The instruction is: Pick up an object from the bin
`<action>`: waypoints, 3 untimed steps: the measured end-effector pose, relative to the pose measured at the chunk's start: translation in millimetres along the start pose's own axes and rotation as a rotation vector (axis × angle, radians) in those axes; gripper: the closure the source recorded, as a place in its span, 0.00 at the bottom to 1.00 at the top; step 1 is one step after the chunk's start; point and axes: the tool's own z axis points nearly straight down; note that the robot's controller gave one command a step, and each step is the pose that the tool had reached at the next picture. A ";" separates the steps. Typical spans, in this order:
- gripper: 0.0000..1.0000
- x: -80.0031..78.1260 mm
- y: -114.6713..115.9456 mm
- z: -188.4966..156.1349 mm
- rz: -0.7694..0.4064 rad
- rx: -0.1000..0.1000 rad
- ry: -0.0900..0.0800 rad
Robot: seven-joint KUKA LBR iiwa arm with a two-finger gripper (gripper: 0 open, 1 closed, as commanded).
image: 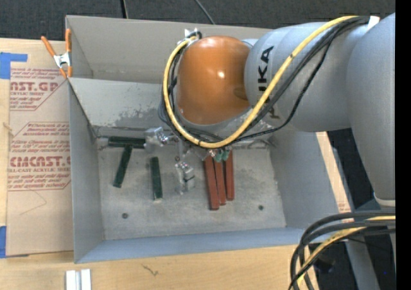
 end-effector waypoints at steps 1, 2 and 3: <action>0.00 -9.3 -6.8 37.9 -0.273 0.000 -0.001; 0.00 -13.1 1.1 77.2 -0.405 0.000 0.000; 1.00 -29.4 5.7 95.9 -0.742 -0.001 -0.002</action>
Offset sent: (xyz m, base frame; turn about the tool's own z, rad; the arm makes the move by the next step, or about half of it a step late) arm 0.0098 0.0117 -0.0974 -0.4830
